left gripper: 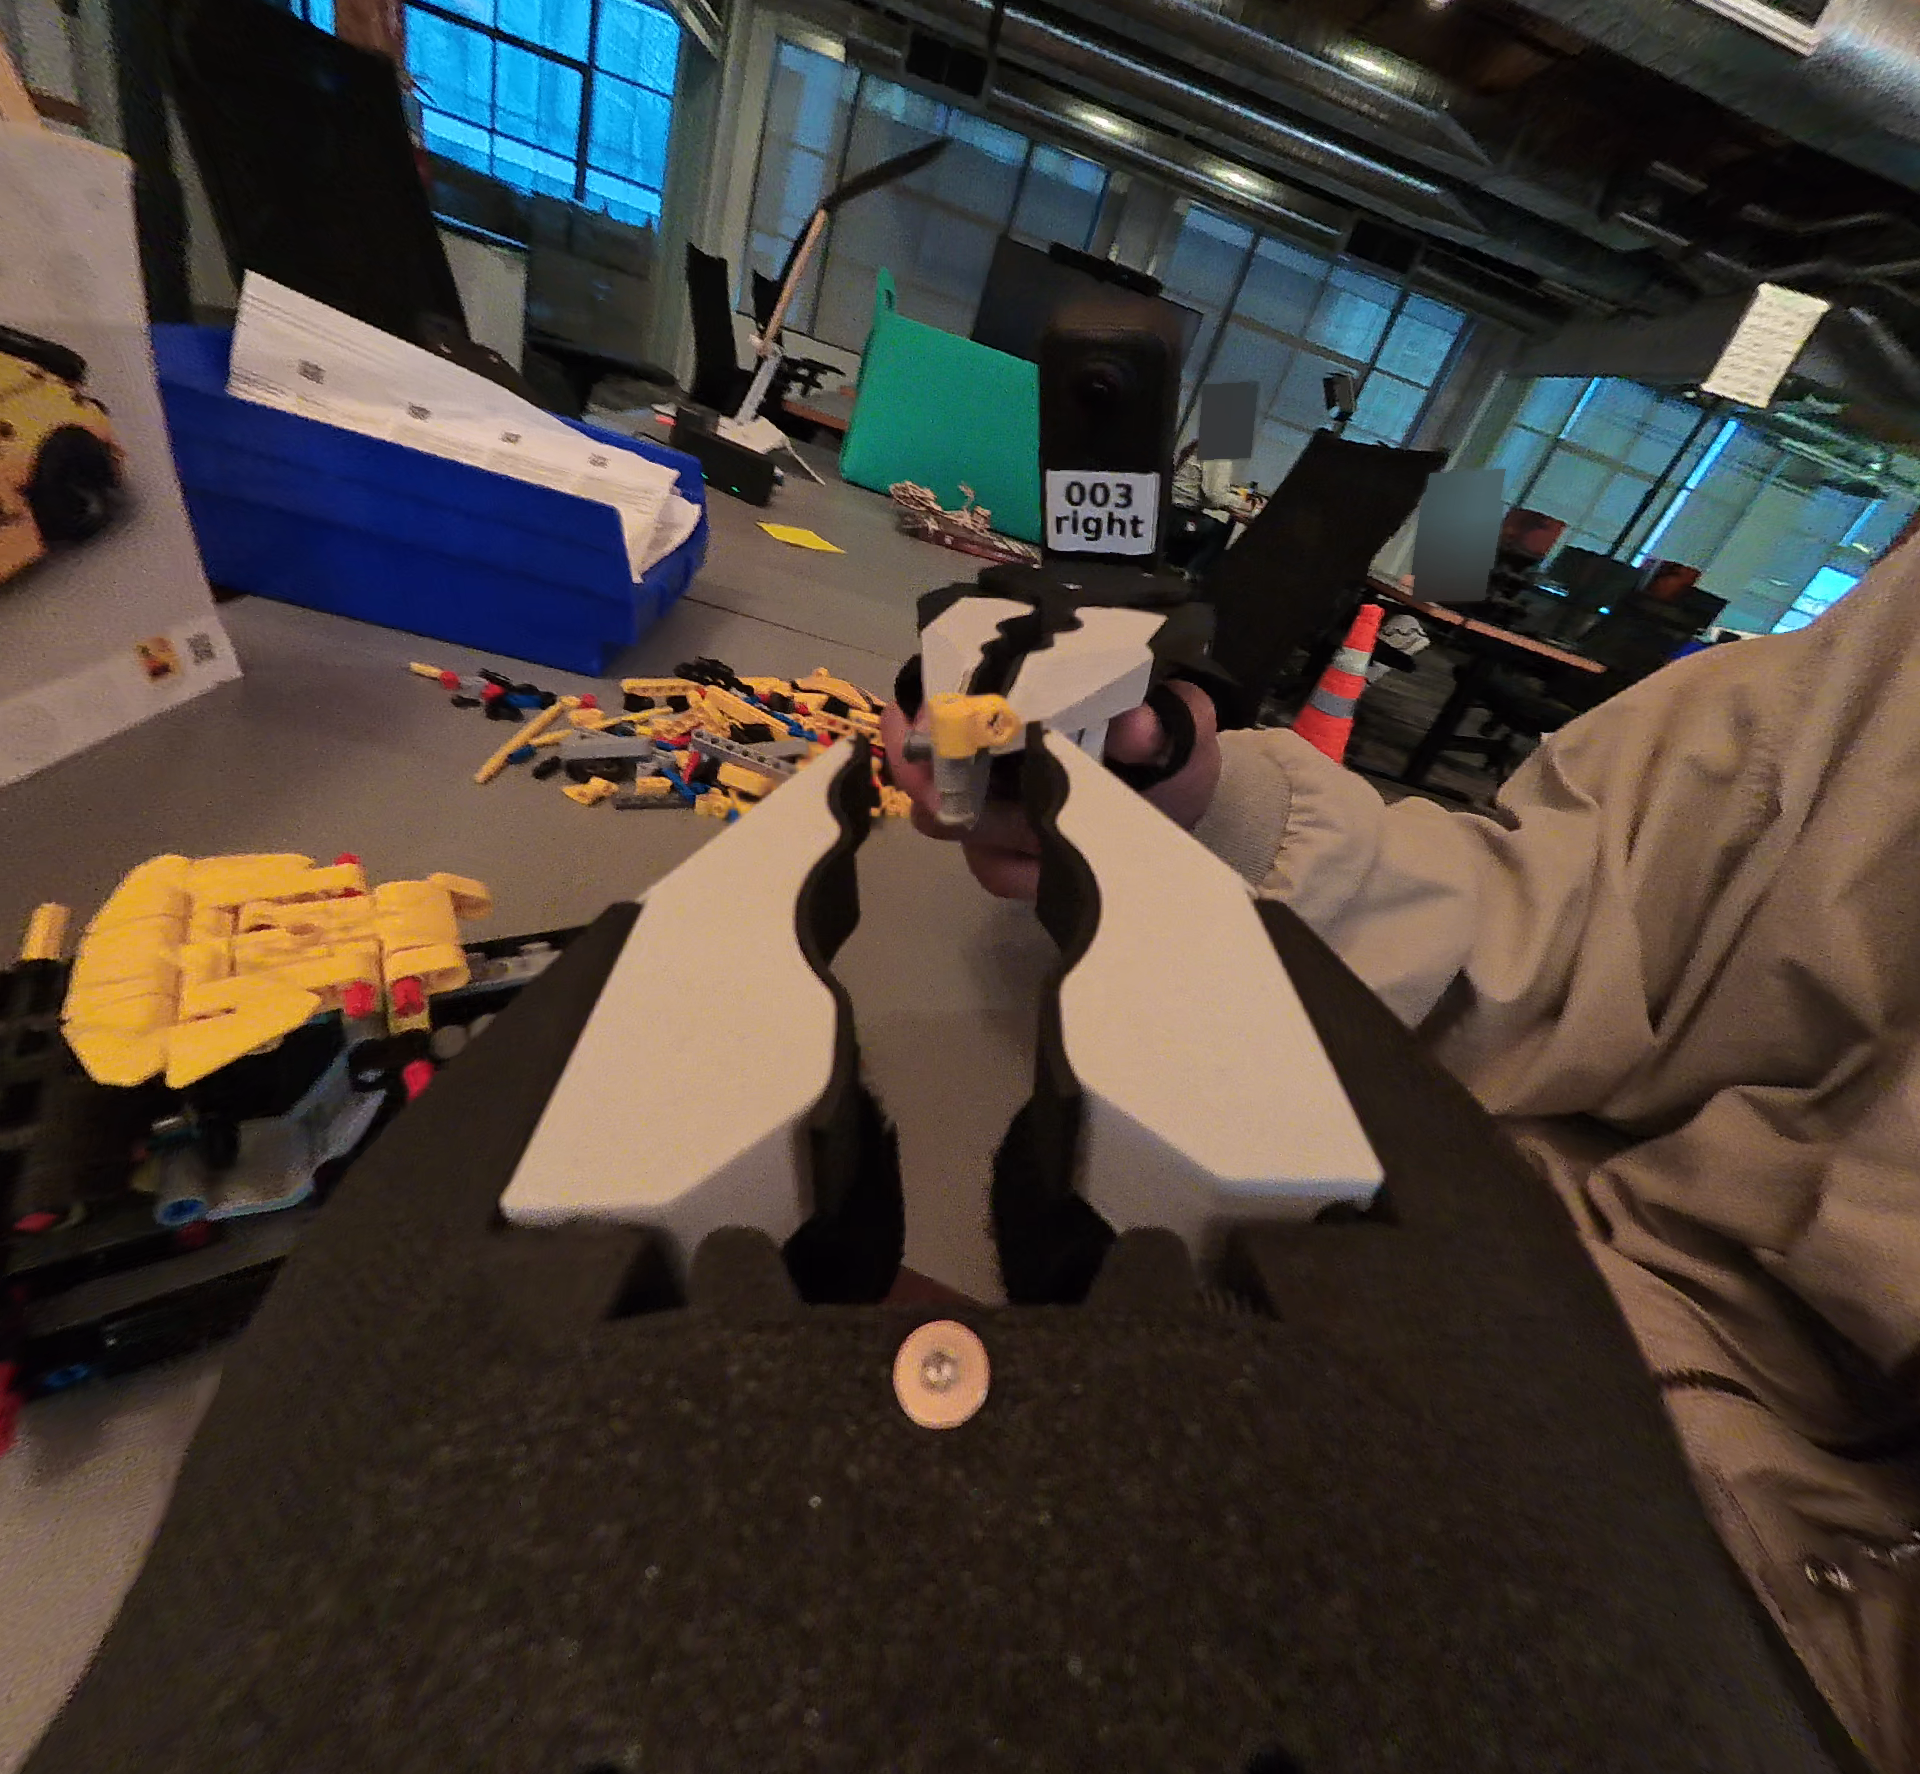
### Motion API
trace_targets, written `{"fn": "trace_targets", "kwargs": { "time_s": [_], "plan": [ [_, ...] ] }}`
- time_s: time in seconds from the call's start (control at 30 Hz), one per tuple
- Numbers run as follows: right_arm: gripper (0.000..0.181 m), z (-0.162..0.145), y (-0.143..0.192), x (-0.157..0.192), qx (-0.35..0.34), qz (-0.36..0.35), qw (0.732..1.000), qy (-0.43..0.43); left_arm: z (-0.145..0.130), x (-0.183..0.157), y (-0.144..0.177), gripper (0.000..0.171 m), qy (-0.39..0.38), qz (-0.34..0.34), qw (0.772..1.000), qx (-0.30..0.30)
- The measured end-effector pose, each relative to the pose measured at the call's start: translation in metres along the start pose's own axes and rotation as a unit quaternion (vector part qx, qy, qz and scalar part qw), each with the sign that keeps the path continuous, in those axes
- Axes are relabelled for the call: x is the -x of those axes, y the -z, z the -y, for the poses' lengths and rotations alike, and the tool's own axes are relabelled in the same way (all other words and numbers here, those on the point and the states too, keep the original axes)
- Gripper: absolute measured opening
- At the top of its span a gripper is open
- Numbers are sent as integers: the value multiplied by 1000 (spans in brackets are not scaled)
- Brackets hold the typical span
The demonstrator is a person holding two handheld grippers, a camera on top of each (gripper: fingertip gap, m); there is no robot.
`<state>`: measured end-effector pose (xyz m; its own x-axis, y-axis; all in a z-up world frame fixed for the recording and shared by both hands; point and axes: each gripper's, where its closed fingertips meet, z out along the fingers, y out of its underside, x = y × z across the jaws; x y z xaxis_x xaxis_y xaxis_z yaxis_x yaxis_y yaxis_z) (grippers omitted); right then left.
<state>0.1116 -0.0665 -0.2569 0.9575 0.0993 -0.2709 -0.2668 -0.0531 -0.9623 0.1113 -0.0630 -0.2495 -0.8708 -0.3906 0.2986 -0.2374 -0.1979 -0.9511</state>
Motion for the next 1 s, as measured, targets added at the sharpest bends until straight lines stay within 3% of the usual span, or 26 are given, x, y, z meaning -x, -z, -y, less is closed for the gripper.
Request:
{"fn": "trace_targets", "kwargs": {
  "time_s": [0.13,0.2,0.5,1.0],
  "plan": [
    [3,0,0,6,0,28,999,-20,-9,-3,-7,25,2,-8,1000,17],
    [3,1,1,5,-1,27,999,-19,-9,-6,-8,15,10,-19,1000,11],
    [3,0,9,-2,-1,20,1000,-24,-3,-6,-10,15,60,-39,997,-16],
    [3,-7,8,6,17,71,996,-49,-10,-10,-7,6,-33,-25,999,19]
  ]
}}
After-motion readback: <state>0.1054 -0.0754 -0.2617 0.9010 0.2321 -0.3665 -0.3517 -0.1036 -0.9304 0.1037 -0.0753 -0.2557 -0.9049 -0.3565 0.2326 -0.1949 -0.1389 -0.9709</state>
